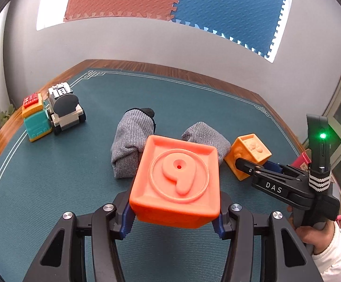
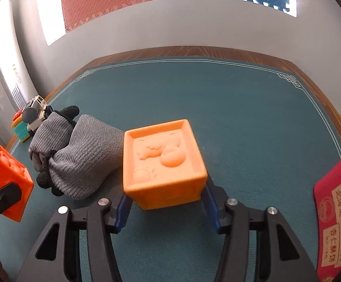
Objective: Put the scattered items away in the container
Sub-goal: 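Carry the orange number block and yellow-orange block over the red tin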
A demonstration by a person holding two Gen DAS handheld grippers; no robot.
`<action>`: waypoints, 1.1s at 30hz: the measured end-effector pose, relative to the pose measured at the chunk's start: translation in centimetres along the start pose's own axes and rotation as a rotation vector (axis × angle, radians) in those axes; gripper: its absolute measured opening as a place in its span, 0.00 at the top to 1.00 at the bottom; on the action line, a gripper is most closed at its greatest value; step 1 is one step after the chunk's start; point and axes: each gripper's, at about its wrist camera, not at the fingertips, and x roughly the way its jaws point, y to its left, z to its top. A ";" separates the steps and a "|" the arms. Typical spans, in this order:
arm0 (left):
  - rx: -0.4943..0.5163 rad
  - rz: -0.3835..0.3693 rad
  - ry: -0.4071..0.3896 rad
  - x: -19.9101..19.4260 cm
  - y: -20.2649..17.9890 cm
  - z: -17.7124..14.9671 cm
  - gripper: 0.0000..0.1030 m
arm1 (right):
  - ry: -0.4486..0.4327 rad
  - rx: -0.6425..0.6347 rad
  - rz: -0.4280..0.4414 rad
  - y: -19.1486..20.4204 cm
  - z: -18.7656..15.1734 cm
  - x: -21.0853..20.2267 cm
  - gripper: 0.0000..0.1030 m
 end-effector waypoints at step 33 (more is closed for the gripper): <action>0.183 0.069 -0.067 -1.9 -6.7 -3.7 0.47 | -0.215 0.144 -0.030 -2.7 -7.0 -12.1 0.45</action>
